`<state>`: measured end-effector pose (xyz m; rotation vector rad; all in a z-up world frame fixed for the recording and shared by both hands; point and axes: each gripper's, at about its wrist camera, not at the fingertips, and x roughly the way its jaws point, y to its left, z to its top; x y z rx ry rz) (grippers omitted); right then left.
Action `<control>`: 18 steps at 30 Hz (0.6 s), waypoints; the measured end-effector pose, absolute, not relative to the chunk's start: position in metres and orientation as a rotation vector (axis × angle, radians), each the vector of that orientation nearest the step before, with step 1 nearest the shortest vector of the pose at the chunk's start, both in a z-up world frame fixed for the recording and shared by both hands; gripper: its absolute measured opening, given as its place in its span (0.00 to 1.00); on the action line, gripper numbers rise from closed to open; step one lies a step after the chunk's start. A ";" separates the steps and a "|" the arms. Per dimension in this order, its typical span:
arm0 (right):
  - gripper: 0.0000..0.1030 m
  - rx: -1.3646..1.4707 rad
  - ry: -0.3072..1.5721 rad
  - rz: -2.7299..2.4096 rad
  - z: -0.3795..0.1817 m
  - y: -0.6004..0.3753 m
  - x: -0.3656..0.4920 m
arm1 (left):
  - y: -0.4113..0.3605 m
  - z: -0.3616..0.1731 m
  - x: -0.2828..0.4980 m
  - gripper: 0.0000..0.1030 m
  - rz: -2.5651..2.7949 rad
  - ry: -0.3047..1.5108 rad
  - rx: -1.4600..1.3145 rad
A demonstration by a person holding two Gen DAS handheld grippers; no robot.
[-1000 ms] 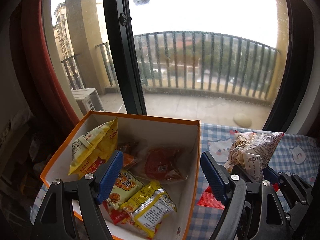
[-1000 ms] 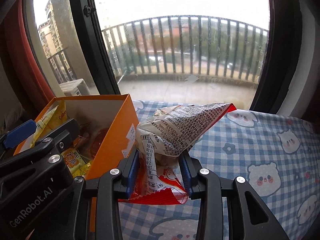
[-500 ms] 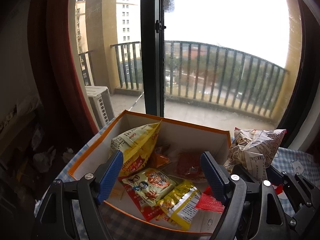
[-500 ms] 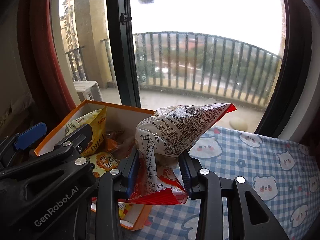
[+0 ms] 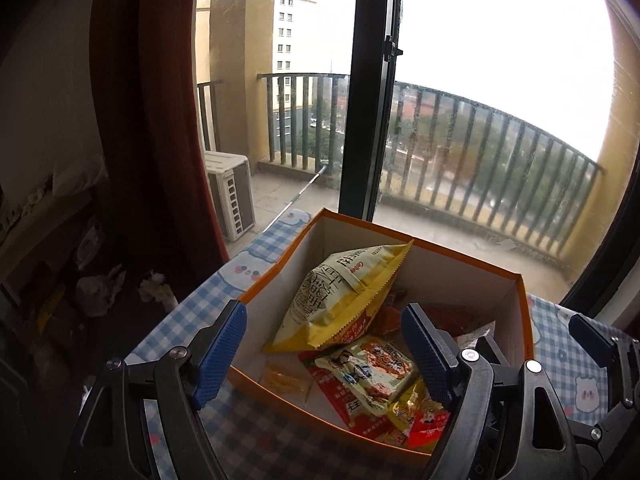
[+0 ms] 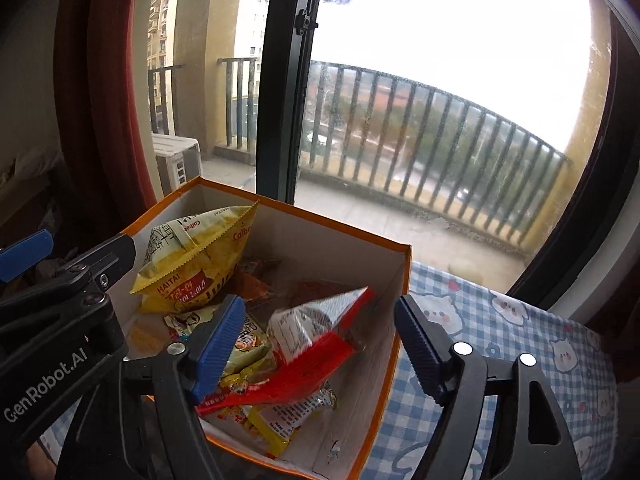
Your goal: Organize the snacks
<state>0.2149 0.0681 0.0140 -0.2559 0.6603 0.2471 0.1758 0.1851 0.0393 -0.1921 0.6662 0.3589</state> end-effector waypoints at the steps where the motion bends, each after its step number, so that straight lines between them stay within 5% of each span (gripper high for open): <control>1: 0.90 -0.255 0.644 0.247 0.017 0.069 0.212 | 0.187 0.039 0.176 0.79 0.357 0.667 -0.197; 18: 0.90 -0.150 0.600 0.158 0.036 -0.010 0.148 | 0.097 0.058 0.119 0.79 0.166 0.590 -0.135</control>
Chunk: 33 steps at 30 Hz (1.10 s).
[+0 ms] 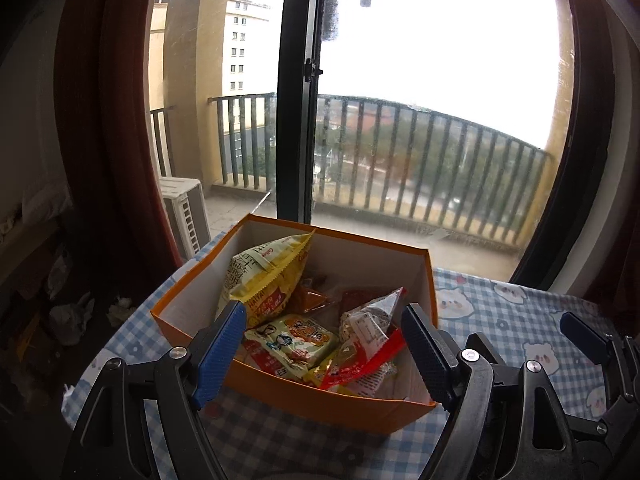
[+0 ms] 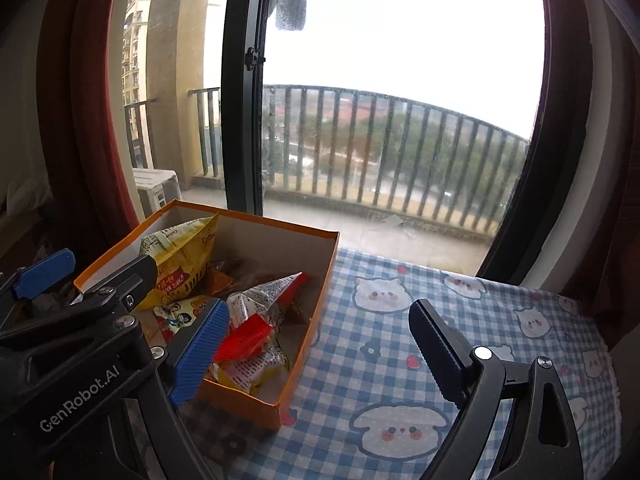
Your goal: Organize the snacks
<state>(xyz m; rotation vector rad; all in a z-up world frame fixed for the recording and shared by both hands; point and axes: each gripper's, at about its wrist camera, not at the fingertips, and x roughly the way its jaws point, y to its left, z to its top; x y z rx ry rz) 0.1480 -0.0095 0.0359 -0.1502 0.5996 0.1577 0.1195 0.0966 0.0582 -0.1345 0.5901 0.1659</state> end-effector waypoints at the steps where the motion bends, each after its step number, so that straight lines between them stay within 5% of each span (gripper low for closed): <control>1: 0.90 -0.143 0.595 0.143 0.037 -0.019 0.140 | 0.088 0.059 0.114 0.79 0.148 0.586 -0.136; 14: 0.90 -0.075 0.539 0.014 0.032 -0.125 0.045 | -0.015 0.057 0.036 0.85 0.021 0.517 -0.053; 19: 0.90 -0.062 0.532 0.010 0.025 -0.144 0.021 | -0.032 0.051 0.013 0.87 0.004 0.499 -0.040; 23: 0.90 -0.048 0.522 0.013 0.017 -0.154 0.005 | -0.039 0.045 -0.002 0.99 0.019 0.478 -0.022; 33: 0.91 -0.046 0.517 0.021 -0.009 -0.154 -0.019 | -0.036 0.022 -0.027 1.00 0.027 0.481 -0.013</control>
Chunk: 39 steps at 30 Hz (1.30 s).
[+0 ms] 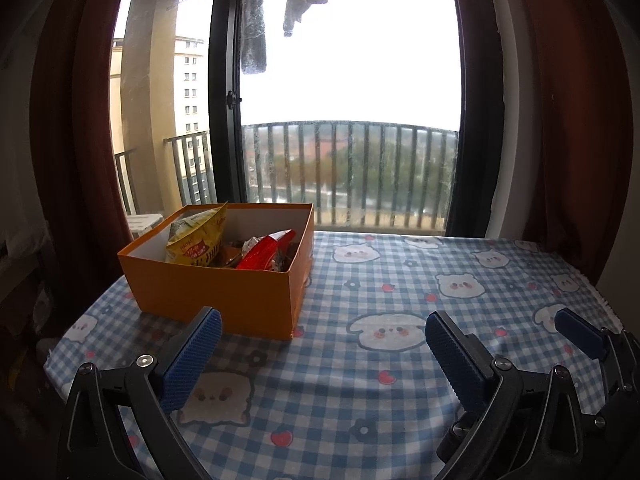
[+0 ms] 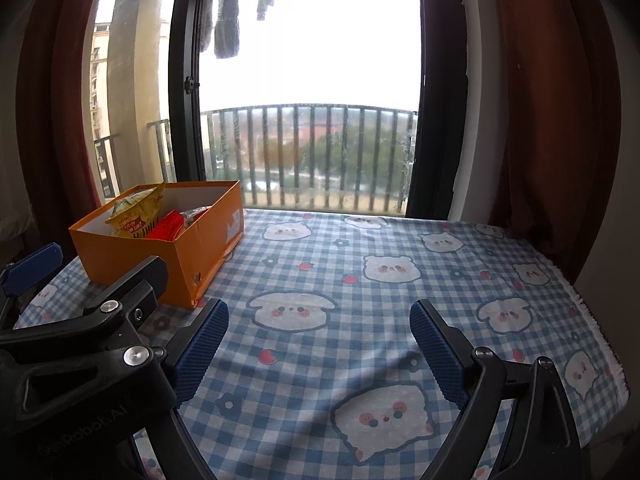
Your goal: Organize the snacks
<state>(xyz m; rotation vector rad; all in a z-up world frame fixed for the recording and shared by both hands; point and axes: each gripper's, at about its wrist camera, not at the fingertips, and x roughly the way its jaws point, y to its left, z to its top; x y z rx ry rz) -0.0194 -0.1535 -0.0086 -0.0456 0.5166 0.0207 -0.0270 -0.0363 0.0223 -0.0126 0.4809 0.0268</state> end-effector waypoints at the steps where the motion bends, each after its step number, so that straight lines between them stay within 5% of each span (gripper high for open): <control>1: 0.91 -0.049 0.517 0.021 -0.010 -0.153 -0.021 | -0.036 0.020 -0.028 1.00 0.027 0.484 -0.013; 17: 1.00 -0.042 0.518 -0.011 -0.023 -0.150 -0.027 | -0.023 0.014 -0.030 1.00 0.011 0.484 -0.065; 39: 1.00 0.017 0.527 -0.001 -0.030 -0.154 -0.027 | -0.020 0.012 -0.030 1.00 0.031 0.492 -0.061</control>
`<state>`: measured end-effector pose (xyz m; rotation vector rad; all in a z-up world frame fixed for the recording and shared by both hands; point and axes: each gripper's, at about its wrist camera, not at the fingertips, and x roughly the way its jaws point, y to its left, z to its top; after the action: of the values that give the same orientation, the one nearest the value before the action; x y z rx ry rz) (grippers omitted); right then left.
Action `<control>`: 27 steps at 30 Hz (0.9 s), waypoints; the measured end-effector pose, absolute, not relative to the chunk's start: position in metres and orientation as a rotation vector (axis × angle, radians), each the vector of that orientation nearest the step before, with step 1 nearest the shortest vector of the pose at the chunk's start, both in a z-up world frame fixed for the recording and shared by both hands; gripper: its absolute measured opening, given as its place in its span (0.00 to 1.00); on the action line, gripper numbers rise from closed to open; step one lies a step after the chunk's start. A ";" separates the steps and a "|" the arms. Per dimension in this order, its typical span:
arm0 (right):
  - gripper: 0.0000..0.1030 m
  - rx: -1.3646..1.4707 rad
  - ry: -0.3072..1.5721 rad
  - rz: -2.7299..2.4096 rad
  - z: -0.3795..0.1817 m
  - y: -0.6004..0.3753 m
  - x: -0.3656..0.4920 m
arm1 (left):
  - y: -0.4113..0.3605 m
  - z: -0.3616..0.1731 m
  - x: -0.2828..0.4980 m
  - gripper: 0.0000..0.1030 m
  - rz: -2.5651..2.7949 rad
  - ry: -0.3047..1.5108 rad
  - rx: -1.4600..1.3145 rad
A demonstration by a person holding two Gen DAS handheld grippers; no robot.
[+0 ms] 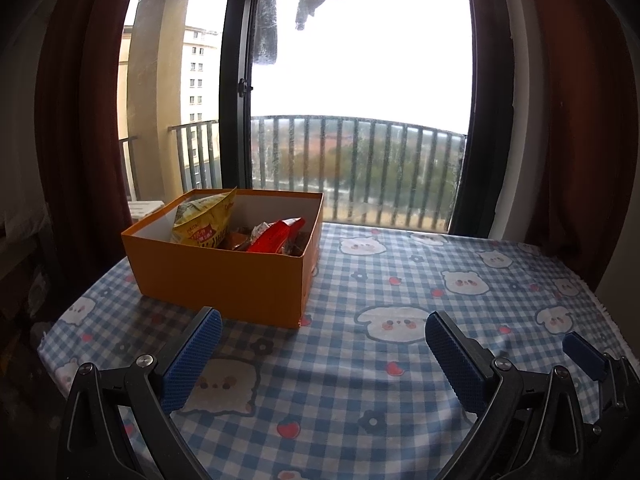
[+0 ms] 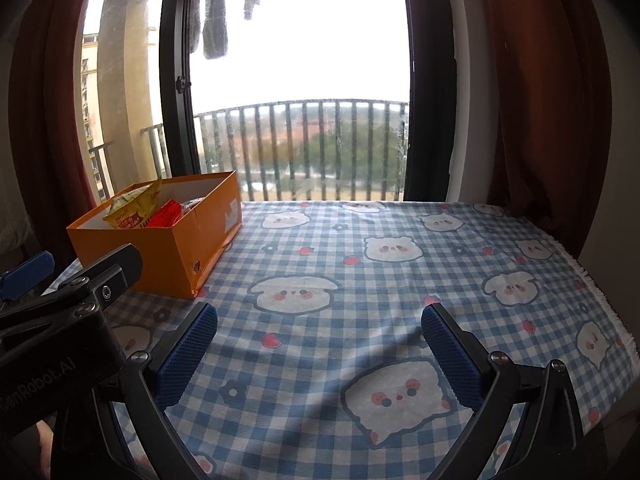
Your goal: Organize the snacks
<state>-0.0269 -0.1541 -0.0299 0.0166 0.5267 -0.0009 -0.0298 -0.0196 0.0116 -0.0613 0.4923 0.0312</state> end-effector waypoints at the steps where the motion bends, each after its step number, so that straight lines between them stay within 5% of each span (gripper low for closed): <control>1: 1.00 0.020 0.525 -0.009 -0.030 -0.155 -0.027 | -0.019 0.012 -0.030 1.00 0.029 0.494 -0.062; 27: 1.00 -0.011 0.512 -0.004 -0.027 -0.151 -0.028 | -0.020 0.010 -0.028 1.00 0.063 0.503 -0.051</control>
<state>-0.0284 -0.1513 -0.0265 -0.0111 0.5124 -0.0037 -0.0284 -0.0201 0.0102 -0.0508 0.5034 0.0628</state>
